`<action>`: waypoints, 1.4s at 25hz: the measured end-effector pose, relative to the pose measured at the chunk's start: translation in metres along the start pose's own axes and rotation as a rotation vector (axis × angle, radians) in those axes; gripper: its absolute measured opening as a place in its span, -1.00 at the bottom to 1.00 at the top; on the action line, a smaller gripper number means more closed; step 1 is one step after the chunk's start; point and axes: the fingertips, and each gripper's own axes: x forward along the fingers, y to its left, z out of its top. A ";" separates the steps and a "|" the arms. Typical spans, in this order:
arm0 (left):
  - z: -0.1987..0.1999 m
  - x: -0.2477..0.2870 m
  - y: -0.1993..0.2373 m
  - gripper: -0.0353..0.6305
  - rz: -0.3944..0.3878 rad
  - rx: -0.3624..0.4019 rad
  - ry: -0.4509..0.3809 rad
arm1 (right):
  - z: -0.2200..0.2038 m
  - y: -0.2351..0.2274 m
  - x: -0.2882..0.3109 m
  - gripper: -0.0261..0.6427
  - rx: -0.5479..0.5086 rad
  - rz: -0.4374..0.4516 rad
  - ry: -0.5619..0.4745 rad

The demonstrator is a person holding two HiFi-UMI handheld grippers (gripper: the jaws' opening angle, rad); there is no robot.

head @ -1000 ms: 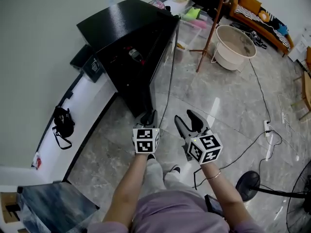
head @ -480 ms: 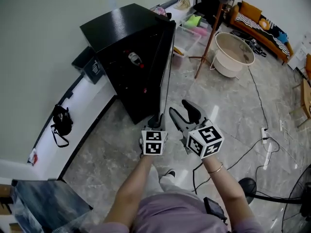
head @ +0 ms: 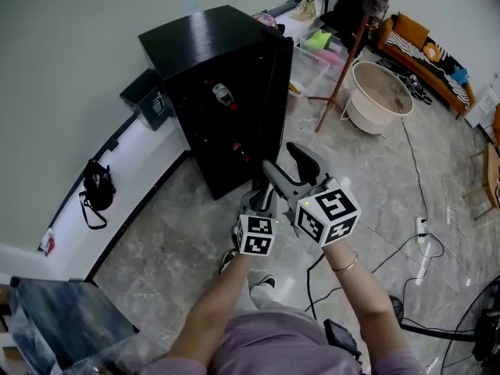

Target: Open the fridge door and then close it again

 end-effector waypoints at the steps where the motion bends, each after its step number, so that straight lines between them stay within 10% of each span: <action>1: 0.000 0.001 -0.003 -0.73 -0.006 0.001 0.000 | 0.001 0.001 0.002 -0.19 -0.006 0.001 0.001; 22: 0.000 0.004 -0.036 -0.72 -0.119 0.031 0.013 | -0.001 -0.025 -0.003 -0.19 -0.115 -0.145 0.051; 35: 0.019 -0.021 0.015 -0.47 -0.096 -0.057 -0.065 | -0.003 -0.042 -0.022 -0.27 -0.095 -0.149 0.019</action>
